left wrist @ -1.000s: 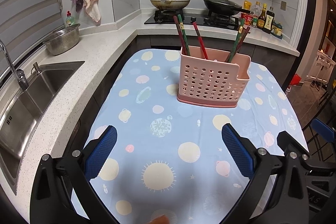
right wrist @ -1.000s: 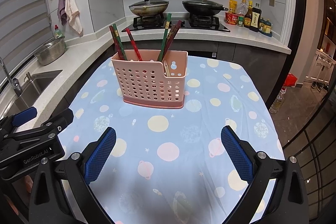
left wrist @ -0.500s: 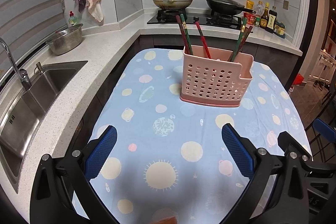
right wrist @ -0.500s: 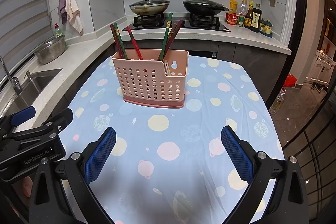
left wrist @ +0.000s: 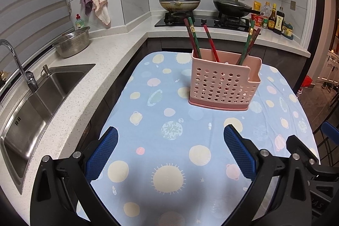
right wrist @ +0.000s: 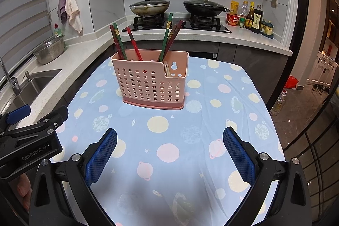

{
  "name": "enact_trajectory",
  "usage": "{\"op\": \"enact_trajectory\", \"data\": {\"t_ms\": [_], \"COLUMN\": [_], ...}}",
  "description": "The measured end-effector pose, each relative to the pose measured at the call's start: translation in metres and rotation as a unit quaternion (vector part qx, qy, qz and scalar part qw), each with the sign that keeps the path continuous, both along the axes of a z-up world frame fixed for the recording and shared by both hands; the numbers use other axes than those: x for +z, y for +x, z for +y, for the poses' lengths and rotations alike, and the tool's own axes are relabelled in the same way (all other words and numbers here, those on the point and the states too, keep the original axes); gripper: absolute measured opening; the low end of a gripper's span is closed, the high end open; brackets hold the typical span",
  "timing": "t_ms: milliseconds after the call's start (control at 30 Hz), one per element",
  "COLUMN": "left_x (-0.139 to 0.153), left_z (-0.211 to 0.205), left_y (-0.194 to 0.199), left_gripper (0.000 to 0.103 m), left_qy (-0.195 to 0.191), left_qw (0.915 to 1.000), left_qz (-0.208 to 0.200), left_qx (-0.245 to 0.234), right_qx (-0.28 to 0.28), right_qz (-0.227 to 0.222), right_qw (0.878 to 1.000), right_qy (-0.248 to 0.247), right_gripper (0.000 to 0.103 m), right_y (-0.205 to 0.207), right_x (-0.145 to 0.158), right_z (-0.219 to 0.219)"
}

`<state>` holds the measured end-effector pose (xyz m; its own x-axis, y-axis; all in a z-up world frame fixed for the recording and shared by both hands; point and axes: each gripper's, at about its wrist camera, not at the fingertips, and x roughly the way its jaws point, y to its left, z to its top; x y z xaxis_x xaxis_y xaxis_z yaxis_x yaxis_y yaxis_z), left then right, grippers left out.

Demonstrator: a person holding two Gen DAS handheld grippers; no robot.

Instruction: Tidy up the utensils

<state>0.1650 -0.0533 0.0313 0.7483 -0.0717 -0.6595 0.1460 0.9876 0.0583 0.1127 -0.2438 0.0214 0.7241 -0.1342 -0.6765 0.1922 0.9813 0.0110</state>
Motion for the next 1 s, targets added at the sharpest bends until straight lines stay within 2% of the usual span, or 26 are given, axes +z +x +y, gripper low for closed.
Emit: {"op": "enact_trajectory", "data": {"t_ms": [167,1000], "left_x": [-0.0008,-0.0015], "left_z": [0.0035,0.0021], "left_y": [0.0011,0.0002], "left_gripper": [0.096,0.096], "left_qy": [-0.009,0.002], "left_qw": [0.9999,1.0], "left_qz": [0.006,0.0], "left_qx": [0.005,0.009], "right_qx": [-0.001,-0.002], "right_qz": [0.0,0.0], "right_qw": [1.0,1.0], "right_qy": [0.0,-0.001], "right_gripper": [0.097,0.097], "right_y": [0.0006,0.0009], "right_x": [0.0003,0.0], "right_z": [-0.0009,-0.0021]}}
